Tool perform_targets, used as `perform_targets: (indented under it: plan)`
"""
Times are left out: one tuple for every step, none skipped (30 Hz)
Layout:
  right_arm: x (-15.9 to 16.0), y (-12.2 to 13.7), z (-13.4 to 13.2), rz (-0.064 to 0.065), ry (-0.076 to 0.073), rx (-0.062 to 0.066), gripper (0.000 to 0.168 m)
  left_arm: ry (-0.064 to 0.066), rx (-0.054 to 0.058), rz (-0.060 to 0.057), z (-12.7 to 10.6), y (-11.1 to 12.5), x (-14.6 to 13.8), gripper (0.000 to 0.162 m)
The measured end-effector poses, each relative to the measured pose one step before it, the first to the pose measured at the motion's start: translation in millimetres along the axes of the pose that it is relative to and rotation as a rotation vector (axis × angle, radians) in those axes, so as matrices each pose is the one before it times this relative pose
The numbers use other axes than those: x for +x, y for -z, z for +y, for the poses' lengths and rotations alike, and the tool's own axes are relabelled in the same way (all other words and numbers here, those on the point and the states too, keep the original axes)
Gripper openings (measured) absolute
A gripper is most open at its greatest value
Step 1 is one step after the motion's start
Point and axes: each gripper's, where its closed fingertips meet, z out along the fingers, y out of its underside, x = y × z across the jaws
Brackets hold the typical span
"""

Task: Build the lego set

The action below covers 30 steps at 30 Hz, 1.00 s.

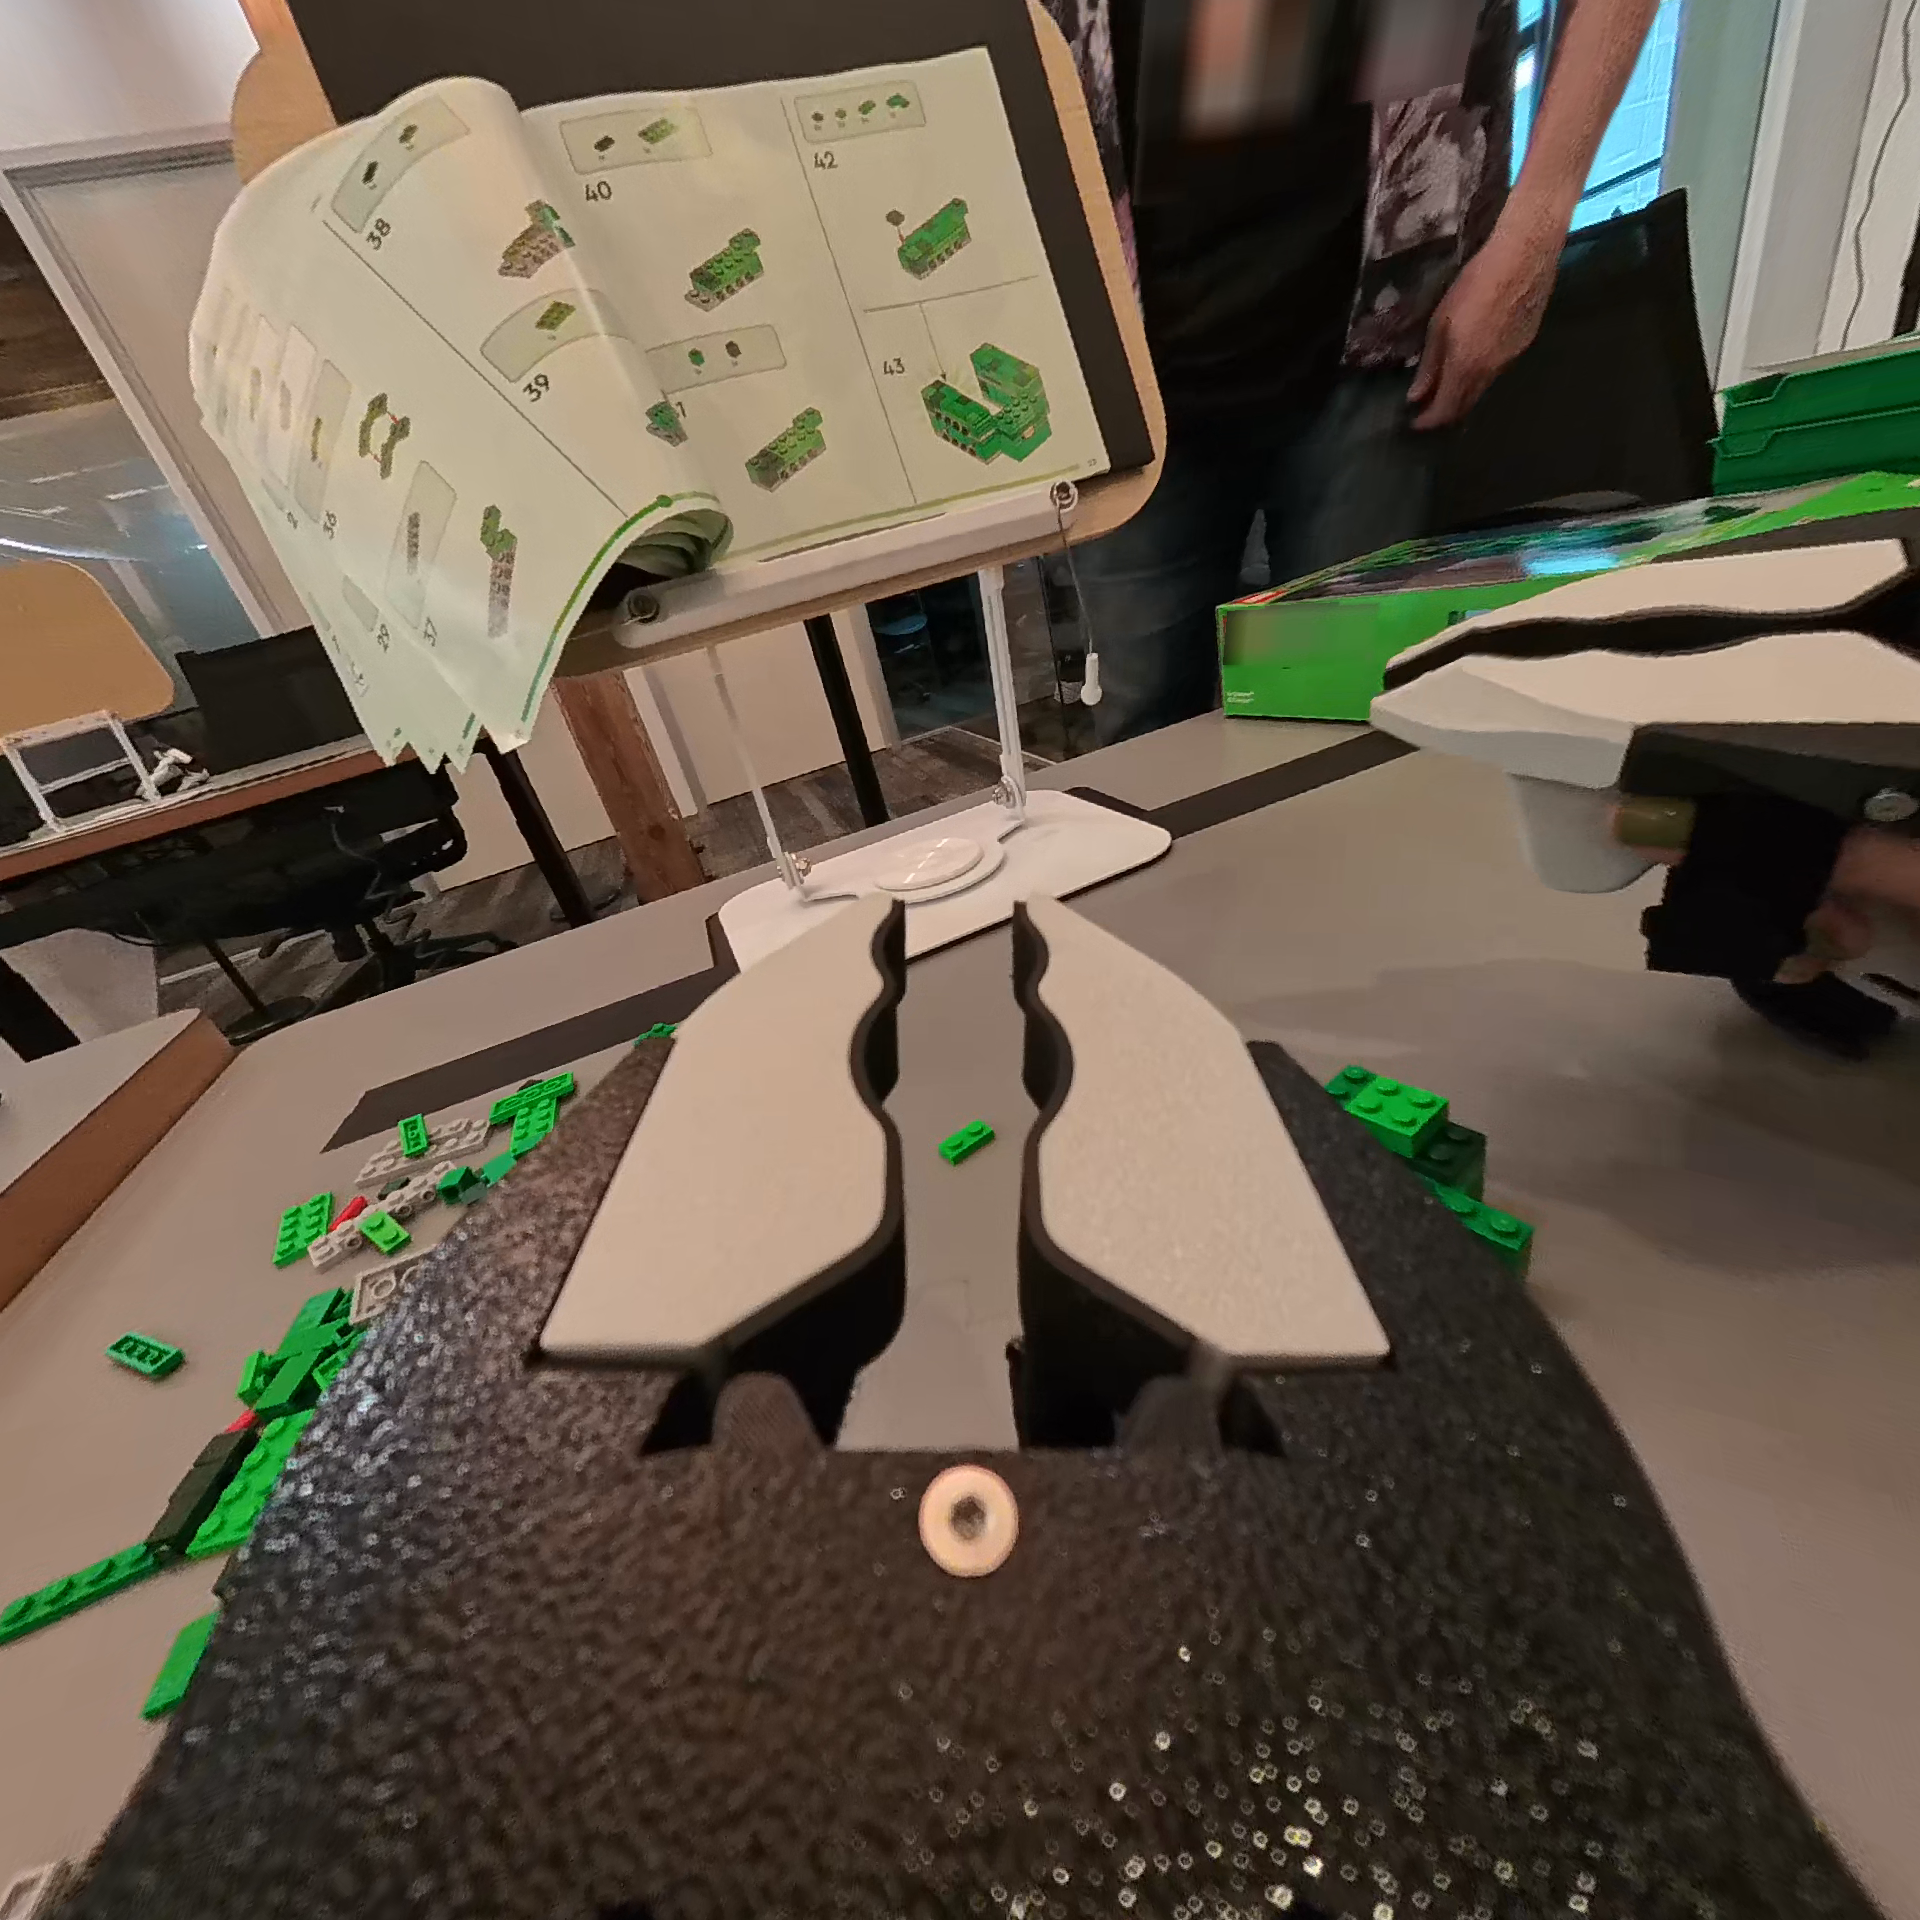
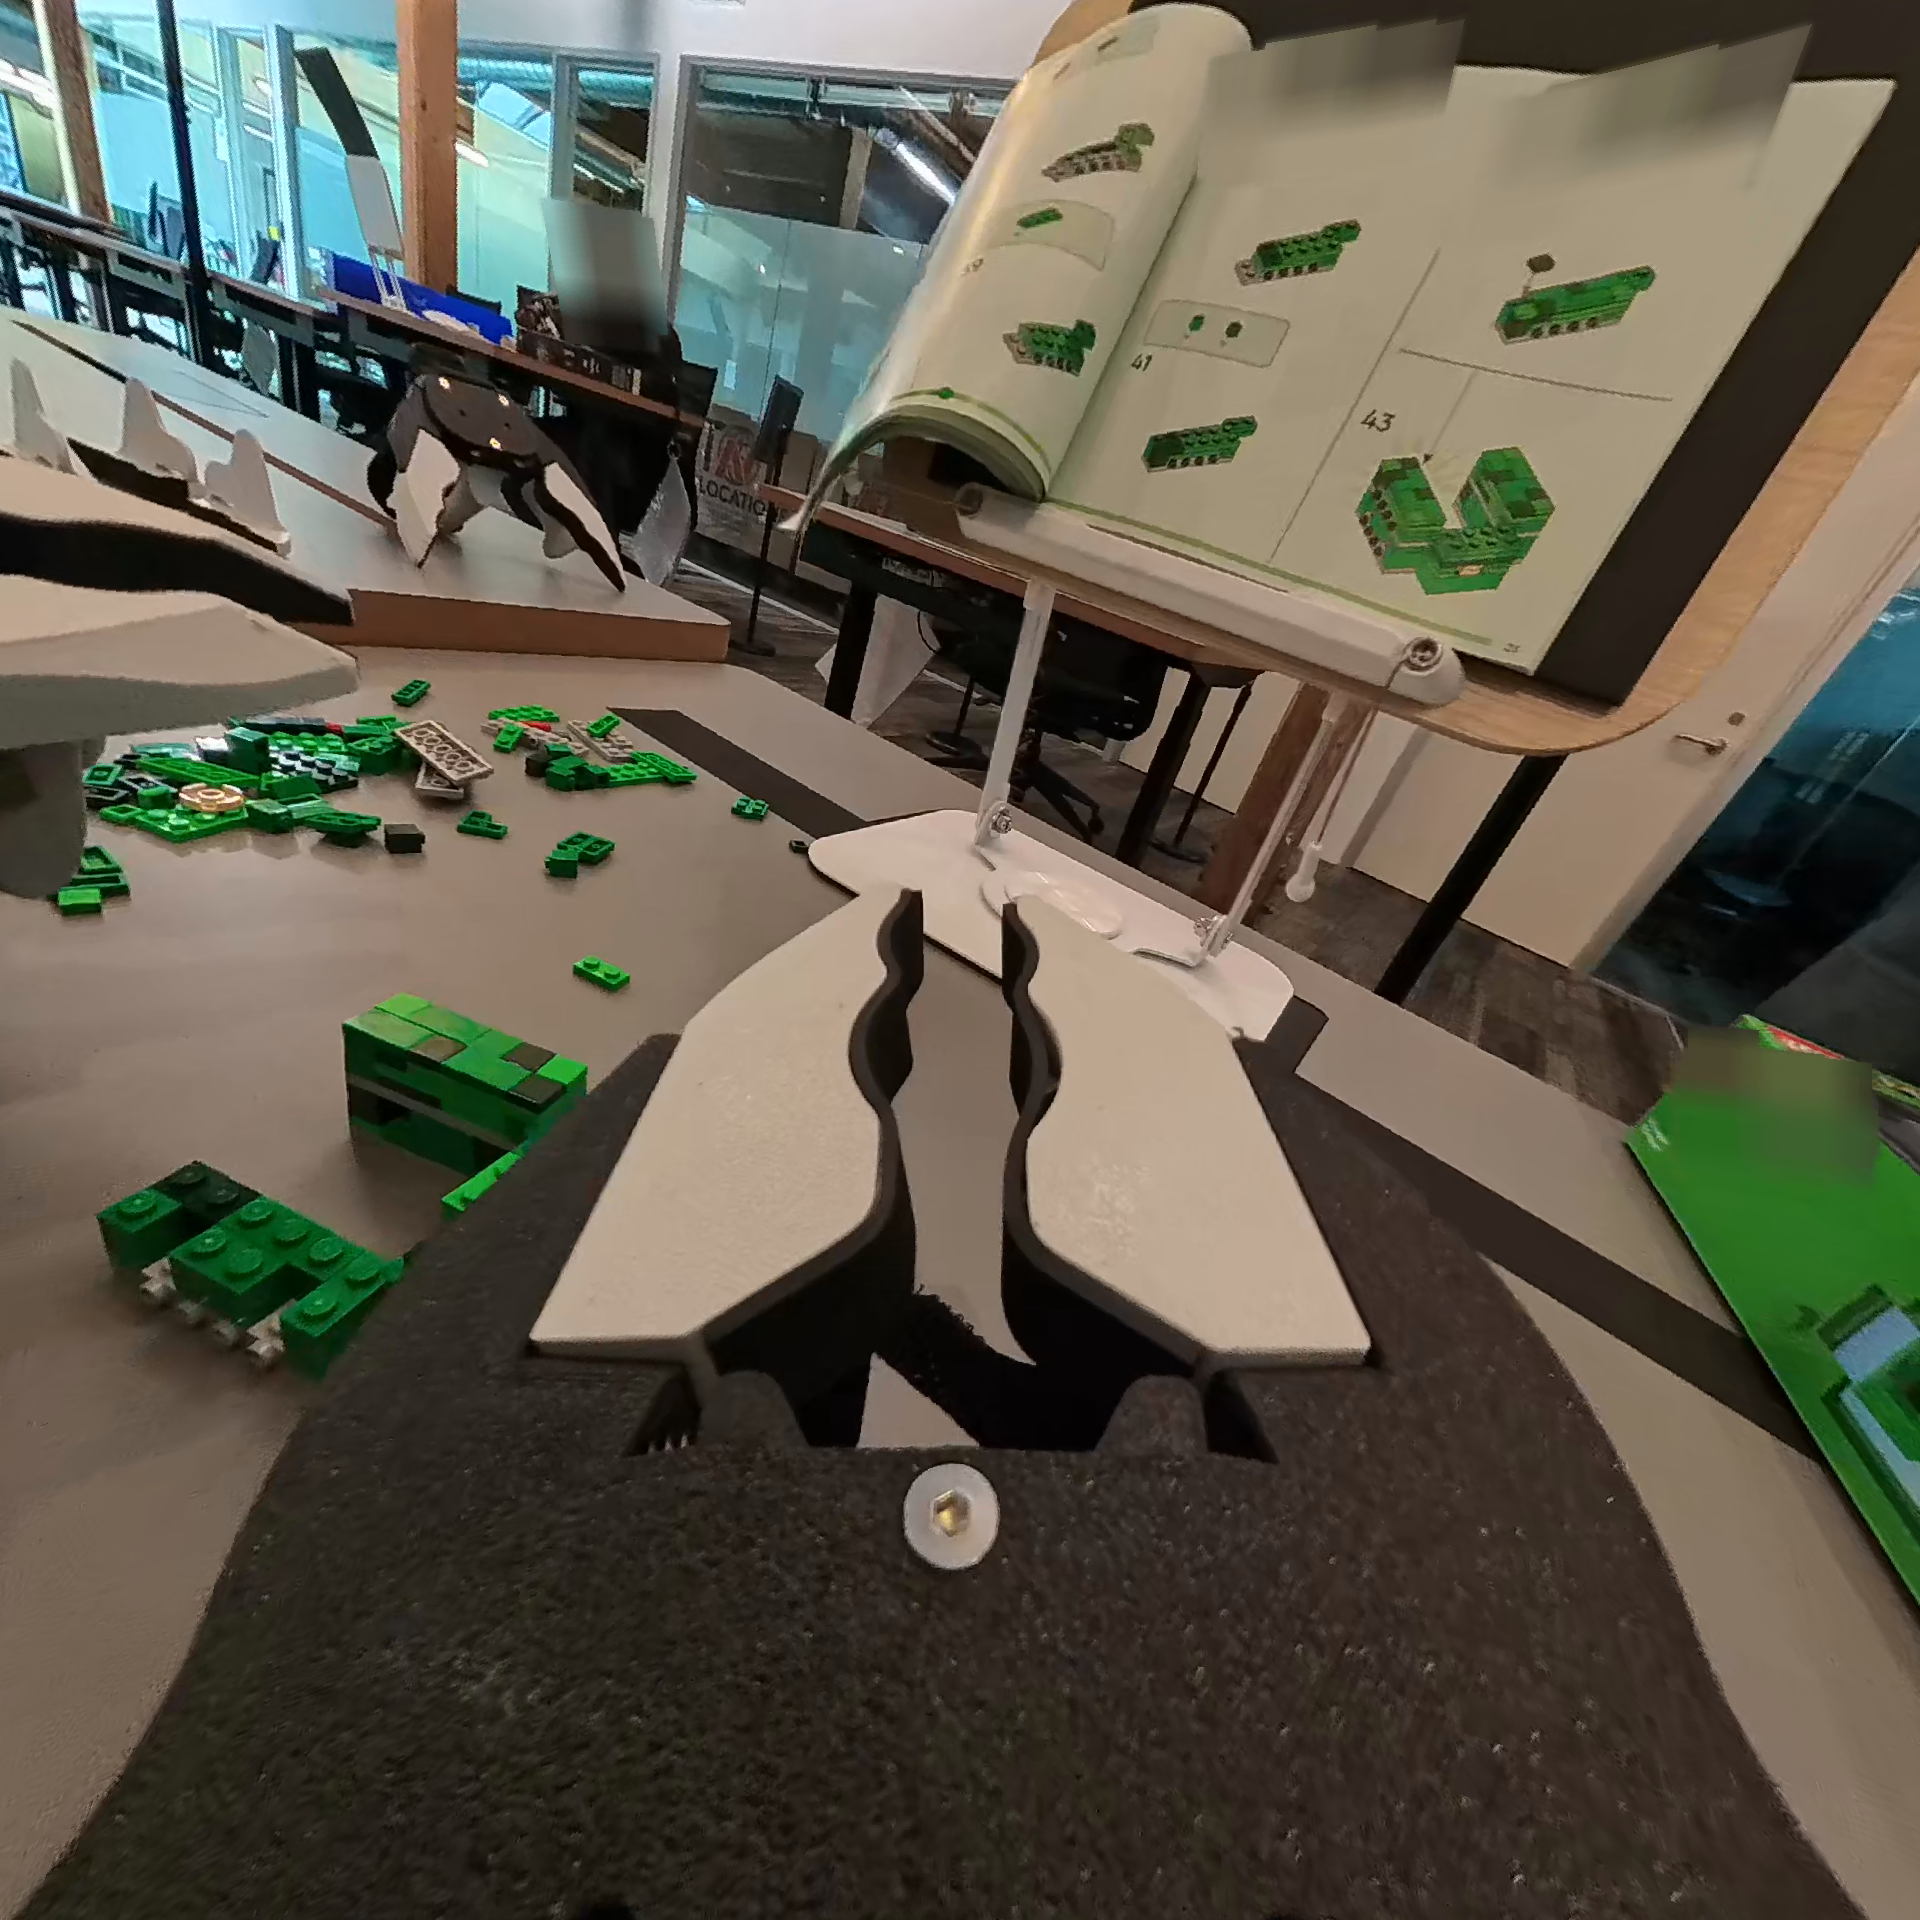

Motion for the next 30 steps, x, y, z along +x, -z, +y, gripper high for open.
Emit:
perform_targets:
  plan:
    - [-1.02,-0.49,0.27,0.0018,0.0155,-0.0041,0.014,0.0016,0.0000,0.0007,0.08,-0.02,-0.09,0.019]
    - [-1.39,-0.44,-0.04,-0.0002,0.0176,-0.0027,0.013,0.0013,0.0000,0.0002,0.05,-0.11,-0.07,0.019]
    - [-1.67,-0.32,-0.21,-0.0024,0.0180,-0.0011,0.013,0.0009,0.0001,0.0006,0.04,-0.12,-0.04,0.019]
    - [-1.44,-0.29,-0.11,-0.0013,0.0160,-0.0017,0.013,0.0004,-0.0005,0.0008,0.07,-0.07,0.14,0.019]
    - [-0.86,-0.30,0.06,0.0000,0.0142,-0.0024,0.013,-0.0001,-0.0006,0.0016,0.09,-0.16,0.22,0.019]
    - [-0.51,-0.18,0.21,0.0003,0.0119,-0.0017,0.013,-0.0006,-0.0011,0.0021,0.14,-0.21,0.35,0.019]
    - [0.09,-0.15,0.17,0.0017,0.0073,0.0000,0.012,-0.0008,-0.0007,0.0010,0.09,-0.14,0.19,0.019]
    - [0.32,-0.01,0.20,0.0014,0.0017,0.0009,0.012,-0.0014,-0.0006,0.0017,0.14,-0.24,0.37,0.019]
    - [0.56,0.11,-0.04,0.0008,-0.0046,0.0019,0.012,-0.0017,-0.0011,0.0024,0.19,-0.20,0.53,0.019]
    - [0.41,0.07,-0.37,-0.0003,-0.0077,0.0041,0.012,-0.0019,-0.0006,0.0021,0.00,-0.23,0.55,0.019]
    - [0.49,0.04,-0.56,0.0004,-0.0064,0.0068,0.012,-0.0020,0.0003,0.0028,-0.02,-0.19,0.64,0.019]
    - [0.45,0.05,-0.39,0.0007,-0.0031,0.0069,0.012,-0.0021,-0.0006,0.0030,0.10,-0.23,0.68,0.019]
    - [0.23,-0.23,-0.13,0.0007,-0.0012,0.0041,0.012,-0.0022,-0.0013,0.0017,0.18,-0.08,0.48,0.019]
    - [-0.30,-0.39,0.30,-0.0009,-0.0010,0.0009,0.012,-0.0023,-0.0006,0.0005,0.11,-0.13,0.22,0.019]
    - [-0.59,-0.44,0.42,-0.0028,-0.0008,-0.0009,0.012,-0.0019,-0.0002,0.0011,0.04,0.03,0.32,0.019]
    - [-0.74,-0.57,0.38,-0.0032,0.0002,-0.0011,0.012,-0.0014,0.0000,0.0006,-0.08,0.01,0.27,0.019]
    - [-0.95,-0.38,0.20,-0.0029,0.0026,-0.0018,0.012,-0.0009,0.0005,0.0000,0.01,-0.02,0.05,0.019]
    - [-1.29,-0.15,0.01,-0.0041,0.0014,-0.0049,0.012,-0.0003,0.0006,0.0002,-0.11,0.06,0.09,0.018]
    - [-2.42,0.02,-0.38,-0.0106,0.0052,-0.0069,0.012,0.0004,-0.0003,0.0000,0.05,-0.08,0.03,0.018]
    - [-2.12,-0.04,-0.60,-0.0068,0.0108,-0.0040,0.012,0.0017,0.0006,-0.0001,-0.12,-0.06,-0.12,0.018]
    - [-1.71,0.00,-0.38,-0.0032,0.0165,-0.0025,0.012,0.0022,0.0017,0.0002,-0.17,0.16,-0.13,0.018]
    - [-1.56,-0.12,0.37,-0.0028,0.0180,-0.0036,0.012,0.0023,0.0009,-0.0002,-0.12,0.01,-0.27,0.018]
    - [-1.07,-0.38,0.62,-0.0016,0.0144,-0.0045,0.012,0.0018,0.0002,-0.0001,0.04,0.07,-0.18,0.018]
    - [-0.47,-0.43,0.73,0.0000,0.0089,-0.0044,0.012,0.0007,0.0000,0.0008,-0.07,-0.01,0.03,0.018]
    - [0.05,-0.30,0.27,0.0006,0.0032,-0.0020,0.012,-0.0008,-0.0008,0.0011,0.19,-0.13,0.22,0.018]
    - [0.17,0.00,-0.14,-0.0001,-0.0014,0.0013,0.012,-0.0022,-0.0013,0.0012,0.11,-0.09,0.31,0.018]
    - [0.52,0.08,-0.21,0.0011,-0.0045,0.0033,0.012,-0.0029,-0.0017,0.0020,0.21,-0.15,0.58,0.018]
    - [1.00,0.01,-0.25,0.0031,-0.0081,0.0028,0.012,-0.0030,-0.0016,0.0009,0.13,-0.17,0.31,0.018]
    - [0.90,0.03,-0.43,0.0008,-0.0169,0.0036,0.012,-0.0022,0.0002,-0.0002,-0.03,0.01,0.22,0.018]
    - [-1.68,0.51,-1.99,-0.0200,-0.0340,0.0130,0.014,0.0001,0.0039,-0.0023,-0.48,0.33,-0.21,0.018]
